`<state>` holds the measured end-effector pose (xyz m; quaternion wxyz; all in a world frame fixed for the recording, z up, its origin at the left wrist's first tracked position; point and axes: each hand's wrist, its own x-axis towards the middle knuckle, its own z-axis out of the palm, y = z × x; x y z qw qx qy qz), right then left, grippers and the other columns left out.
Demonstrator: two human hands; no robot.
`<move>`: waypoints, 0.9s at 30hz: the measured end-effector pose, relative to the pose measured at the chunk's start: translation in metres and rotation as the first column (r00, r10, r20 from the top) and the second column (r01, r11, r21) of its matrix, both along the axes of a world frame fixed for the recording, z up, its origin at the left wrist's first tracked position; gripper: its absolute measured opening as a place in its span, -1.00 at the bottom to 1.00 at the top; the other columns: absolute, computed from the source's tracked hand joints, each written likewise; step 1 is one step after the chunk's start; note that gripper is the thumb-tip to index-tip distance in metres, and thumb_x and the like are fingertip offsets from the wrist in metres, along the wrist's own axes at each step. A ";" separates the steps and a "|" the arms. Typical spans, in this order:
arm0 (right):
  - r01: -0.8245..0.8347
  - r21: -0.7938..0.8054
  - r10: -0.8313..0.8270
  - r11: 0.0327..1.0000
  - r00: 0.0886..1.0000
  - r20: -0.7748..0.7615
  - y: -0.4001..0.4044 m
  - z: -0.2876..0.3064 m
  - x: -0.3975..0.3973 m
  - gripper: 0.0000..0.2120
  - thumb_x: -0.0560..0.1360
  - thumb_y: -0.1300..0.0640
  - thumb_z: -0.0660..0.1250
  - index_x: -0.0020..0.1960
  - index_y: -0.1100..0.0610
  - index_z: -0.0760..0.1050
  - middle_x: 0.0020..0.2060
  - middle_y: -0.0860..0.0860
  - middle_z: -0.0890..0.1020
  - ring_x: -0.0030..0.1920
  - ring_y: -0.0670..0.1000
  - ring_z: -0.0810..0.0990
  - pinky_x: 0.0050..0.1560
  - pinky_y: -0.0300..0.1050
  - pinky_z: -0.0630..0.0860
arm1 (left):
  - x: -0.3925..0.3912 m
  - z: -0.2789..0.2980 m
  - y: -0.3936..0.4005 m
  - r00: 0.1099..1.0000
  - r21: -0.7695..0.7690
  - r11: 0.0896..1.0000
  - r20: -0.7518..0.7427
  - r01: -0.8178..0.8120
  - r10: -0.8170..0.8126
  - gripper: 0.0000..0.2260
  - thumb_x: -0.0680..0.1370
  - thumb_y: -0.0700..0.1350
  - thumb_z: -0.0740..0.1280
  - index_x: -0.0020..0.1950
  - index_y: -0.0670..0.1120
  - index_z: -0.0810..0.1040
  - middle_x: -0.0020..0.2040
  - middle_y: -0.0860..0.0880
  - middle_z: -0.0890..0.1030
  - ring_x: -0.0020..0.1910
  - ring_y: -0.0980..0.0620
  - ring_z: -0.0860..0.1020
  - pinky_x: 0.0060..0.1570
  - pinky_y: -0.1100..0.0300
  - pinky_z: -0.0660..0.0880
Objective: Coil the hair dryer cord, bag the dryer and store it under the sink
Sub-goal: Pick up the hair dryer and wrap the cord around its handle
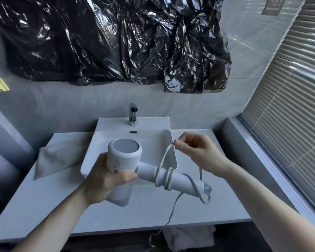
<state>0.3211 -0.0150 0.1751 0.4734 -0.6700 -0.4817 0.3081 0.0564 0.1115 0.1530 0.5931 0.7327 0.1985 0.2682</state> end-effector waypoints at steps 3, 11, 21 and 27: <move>-0.071 -0.042 0.065 0.997 0.989 -0.134 -0.001 -0.031 0.002 -0.78 0.65 0.13 0.42 -0.17 0.11 0.59 -0.41 -0.10 0.48 -0.44 -0.19 0.38 -0.40 -0.37 0.31 | 0.001 0.010 -0.003 0.991 -0.103 0.993 0.114 -0.064 0.076 -0.83 0.29 -0.13 0.55 -0.17 0.07 0.75 -0.26 0.04 0.70 -0.25 0.06 0.65 -0.19 0.20 0.56; -0.156 -0.185 0.135 0.970 0.984 -0.120 -0.020 -0.058 -0.044 -0.54 0.70 -0.18 0.21 -0.12 0.09 0.68 -0.46 -0.14 0.31 -0.45 -0.07 0.20 -0.45 -0.29 0.20 | 0.016 0.007 0.014 0.871 -0.289 0.846 0.071 -0.448 0.485 -0.61 0.16 0.07 0.55 -0.13 -0.11 0.66 -0.17 -0.25 0.70 -0.27 -0.12 0.66 -0.27 0.03 0.56; -0.160 -0.171 0.182 0.972 0.975 0.124 -0.045 0.010 -0.046 -0.64 0.72 -0.06 0.25 -0.14 0.09 0.60 -0.41 -0.04 0.26 -0.40 -0.03 0.23 -0.40 -0.16 0.20 | 0.022 -0.020 0.017 0.829 0.141 0.843 -0.159 -0.519 0.536 -0.86 0.26 0.07 0.60 -0.26 0.15 0.69 -0.36 0.20 0.70 -0.37 0.13 0.60 -0.30 0.19 0.52; -0.014 0.015 0.012 1.000 0.992 0.129 -0.021 0.027 -0.016 -0.65 0.71 0.02 0.32 -0.23 0.09 0.59 -0.45 -0.13 0.30 -0.42 -0.10 0.21 -0.40 -0.25 0.17 | 0.013 -0.024 0.008 0.934 0.139 0.960 -0.232 -0.243 0.270 -0.72 0.24 0.07 0.60 -0.15 0.02 0.66 -0.25 -0.04 0.73 -0.32 0.06 0.60 -0.25 0.13 0.54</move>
